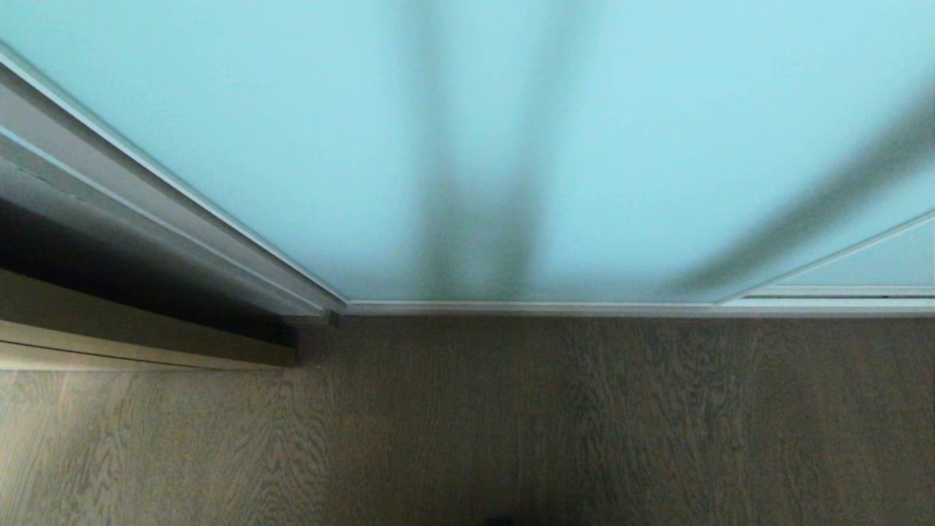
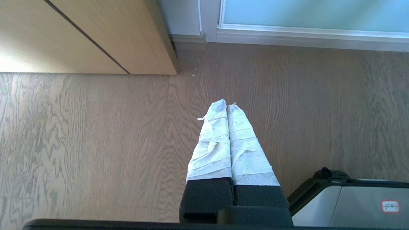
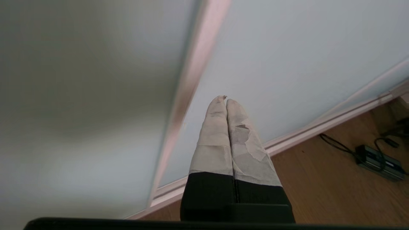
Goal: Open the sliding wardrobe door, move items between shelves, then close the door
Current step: Open the door
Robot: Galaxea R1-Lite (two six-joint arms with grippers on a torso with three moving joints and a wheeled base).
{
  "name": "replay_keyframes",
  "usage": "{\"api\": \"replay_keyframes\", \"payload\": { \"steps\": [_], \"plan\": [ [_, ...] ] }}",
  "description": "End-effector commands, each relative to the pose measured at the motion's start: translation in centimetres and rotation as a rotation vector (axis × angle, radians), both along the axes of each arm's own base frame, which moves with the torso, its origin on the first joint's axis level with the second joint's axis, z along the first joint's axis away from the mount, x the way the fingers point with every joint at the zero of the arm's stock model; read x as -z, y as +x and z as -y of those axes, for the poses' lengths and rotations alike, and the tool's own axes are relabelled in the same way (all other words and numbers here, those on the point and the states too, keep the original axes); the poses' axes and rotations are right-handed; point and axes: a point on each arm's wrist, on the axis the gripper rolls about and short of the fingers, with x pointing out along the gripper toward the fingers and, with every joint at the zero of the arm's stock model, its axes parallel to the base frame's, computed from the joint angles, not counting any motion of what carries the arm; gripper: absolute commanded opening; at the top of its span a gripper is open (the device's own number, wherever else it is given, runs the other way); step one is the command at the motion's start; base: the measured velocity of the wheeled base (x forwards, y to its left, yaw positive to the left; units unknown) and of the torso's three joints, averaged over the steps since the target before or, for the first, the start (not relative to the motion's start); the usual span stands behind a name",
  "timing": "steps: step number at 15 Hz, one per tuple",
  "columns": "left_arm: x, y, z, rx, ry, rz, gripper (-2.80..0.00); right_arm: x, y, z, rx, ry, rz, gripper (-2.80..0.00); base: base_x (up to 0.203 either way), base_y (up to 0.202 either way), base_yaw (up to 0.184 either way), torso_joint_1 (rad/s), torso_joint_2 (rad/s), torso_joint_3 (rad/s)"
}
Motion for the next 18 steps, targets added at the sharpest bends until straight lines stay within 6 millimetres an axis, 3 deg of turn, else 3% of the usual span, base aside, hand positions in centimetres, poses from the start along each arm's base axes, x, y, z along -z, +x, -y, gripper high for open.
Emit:
{"api": "replay_keyframes", "payload": {
  "steps": [1, 6, 11, 14, 18],
  "plan": [
    [0.0, 0.0, 0.0, -0.001, 0.000, -0.002, -2.80, 0.3, 0.9, 1.3, 0.041, 0.009, -0.010, -2.80, 0.000, 0.000, 0.000, 0.000, 0.00, 0.000],
    [0.0, 0.0, 0.0, -0.001, 0.000, -0.002, -2.80, 0.1, 1.5, 3.6, 0.098, -0.041, 0.036, -2.80, 0.000, 0.000, 0.000, 0.000, 0.00, 0.000],
    [0.0, 0.0, 0.0, -0.001, 0.000, -0.002, -2.80, -0.7, -1.3, 1.6, -0.028, -0.003, 0.033, -2.80, 0.000, 0.000, 0.000, 0.000, 0.00, 0.000],
    [0.0, 0.0, 0.0, -0.001, 0.000, -0.002, -2.80, -2.1, -3.2, 0.1, -0.143, 0.082, 0.011, -2.80, 0.000, 0.000, 0.000, 0.000, 0.00, 0.000],
    [0.0, 0.0, 0.0, -0.001, 0.000, -0.002, -2.80, -2.4, -4.0, -0.4, -0.169, 0.137, -0.024, -2.80, 0.000, 0.000, 0.000, 0.000, 0.00, 0.000]
  ]
}}
